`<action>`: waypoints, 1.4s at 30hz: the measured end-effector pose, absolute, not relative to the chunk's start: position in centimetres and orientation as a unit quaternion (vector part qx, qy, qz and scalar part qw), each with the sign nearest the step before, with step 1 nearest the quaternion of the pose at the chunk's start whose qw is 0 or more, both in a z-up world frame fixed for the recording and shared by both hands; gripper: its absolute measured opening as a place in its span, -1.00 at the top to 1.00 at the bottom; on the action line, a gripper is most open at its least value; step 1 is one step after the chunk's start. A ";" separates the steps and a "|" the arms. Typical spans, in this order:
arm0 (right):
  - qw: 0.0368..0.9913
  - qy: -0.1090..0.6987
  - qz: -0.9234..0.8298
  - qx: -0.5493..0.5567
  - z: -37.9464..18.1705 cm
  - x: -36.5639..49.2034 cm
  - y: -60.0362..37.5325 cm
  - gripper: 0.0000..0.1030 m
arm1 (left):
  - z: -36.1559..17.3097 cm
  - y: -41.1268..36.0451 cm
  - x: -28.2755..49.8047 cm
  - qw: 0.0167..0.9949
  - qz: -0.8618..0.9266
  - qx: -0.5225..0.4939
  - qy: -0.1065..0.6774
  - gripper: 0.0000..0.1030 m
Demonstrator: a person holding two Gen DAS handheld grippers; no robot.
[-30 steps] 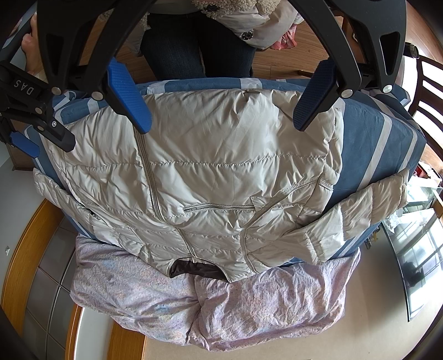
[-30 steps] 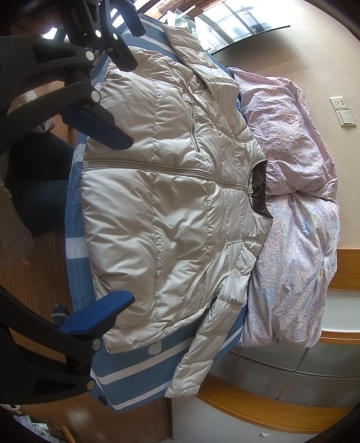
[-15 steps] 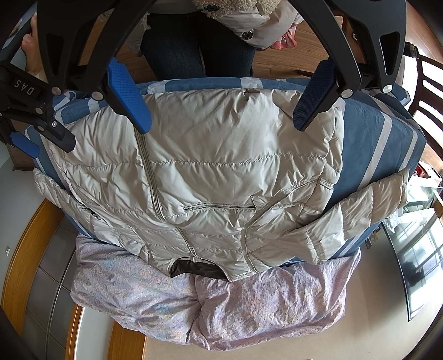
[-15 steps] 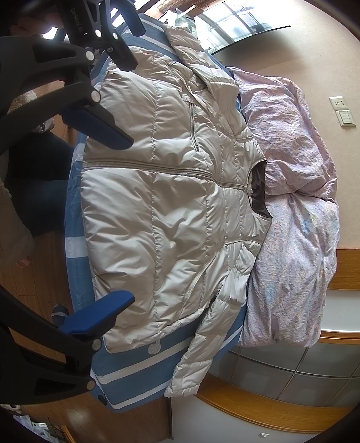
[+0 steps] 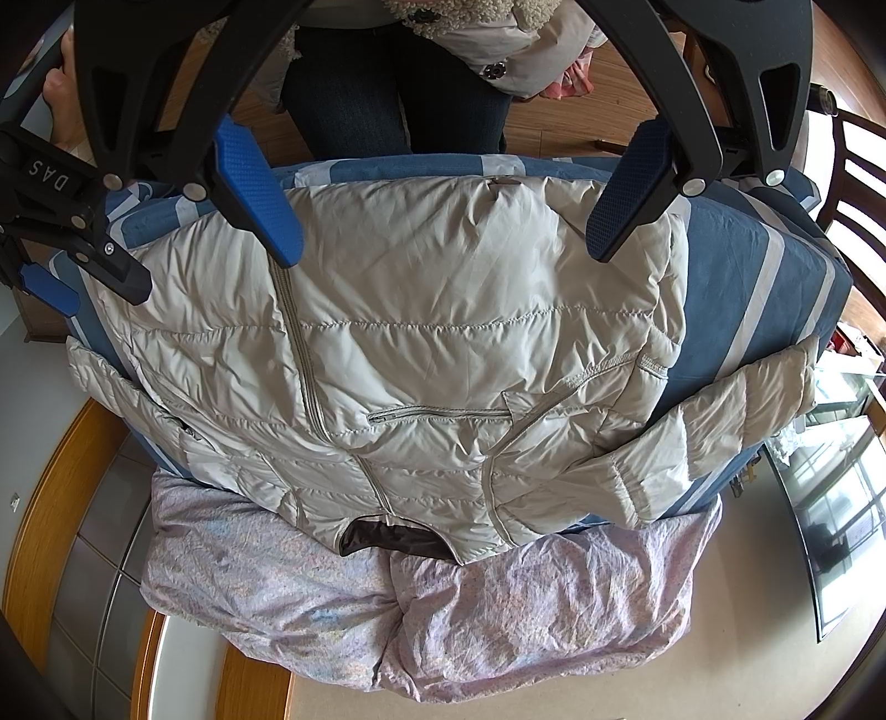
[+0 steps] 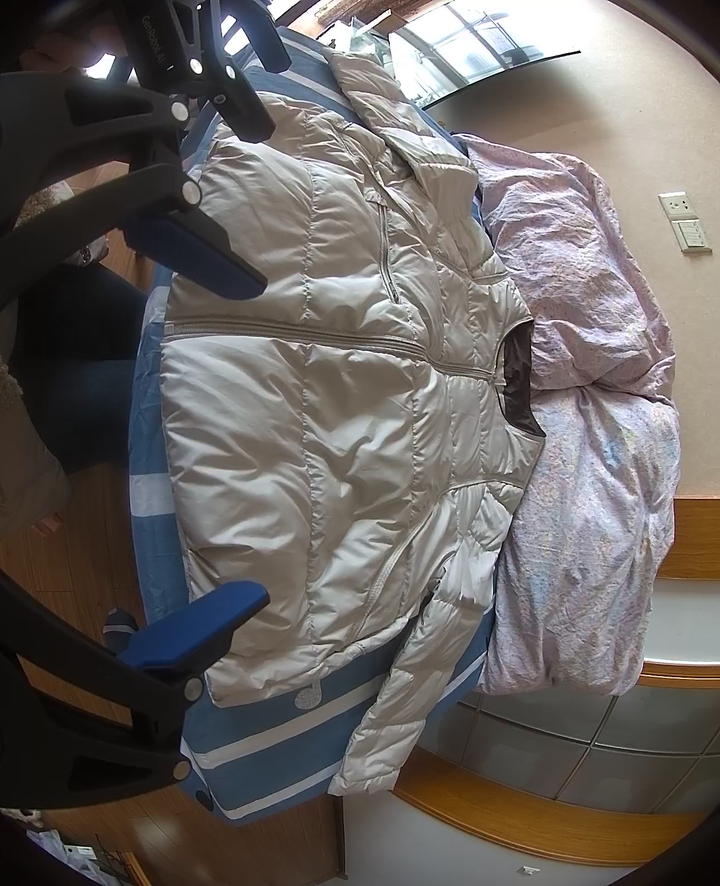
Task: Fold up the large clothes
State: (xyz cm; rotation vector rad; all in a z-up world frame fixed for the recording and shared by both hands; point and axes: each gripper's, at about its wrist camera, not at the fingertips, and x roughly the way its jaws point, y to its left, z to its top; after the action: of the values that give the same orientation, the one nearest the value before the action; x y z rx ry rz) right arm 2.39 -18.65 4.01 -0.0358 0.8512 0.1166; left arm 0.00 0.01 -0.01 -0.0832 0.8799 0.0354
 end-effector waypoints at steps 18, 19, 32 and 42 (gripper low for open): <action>0.909 0.413 0.056 -0.017 4.1 2.2 -18.3 -0.96 | 0.0 0.0 0.0 0.904 0.018 -0.040 0.426 -0.97; 0.909 0.414 0.056 -0.017 4.2 2.1 -18.2 -0.96 | 0.0 0.0 0.0 0.903 0.018 -0.040 0.426 -0.97; 0.905 0.408 0.049 0.108 3.2 6.0 -24.2 -0.96 | -1.0 0.8 1.4 0.894 0.003 -0.065 0.444 -0.97; 0.852 0.376 -0.077 0.356 -0.5 12.7 -41.0 -0.96 | -1.9 2.8 5.4 0.877 -0.028 -0.115 0.466 -0.97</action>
State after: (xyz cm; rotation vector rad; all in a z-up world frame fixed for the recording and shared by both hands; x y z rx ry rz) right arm 12.74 -41.03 -0.46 0.7501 0.7904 -0.1620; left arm 5.37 2.76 -1.89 -0.2397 0.9718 -0.0589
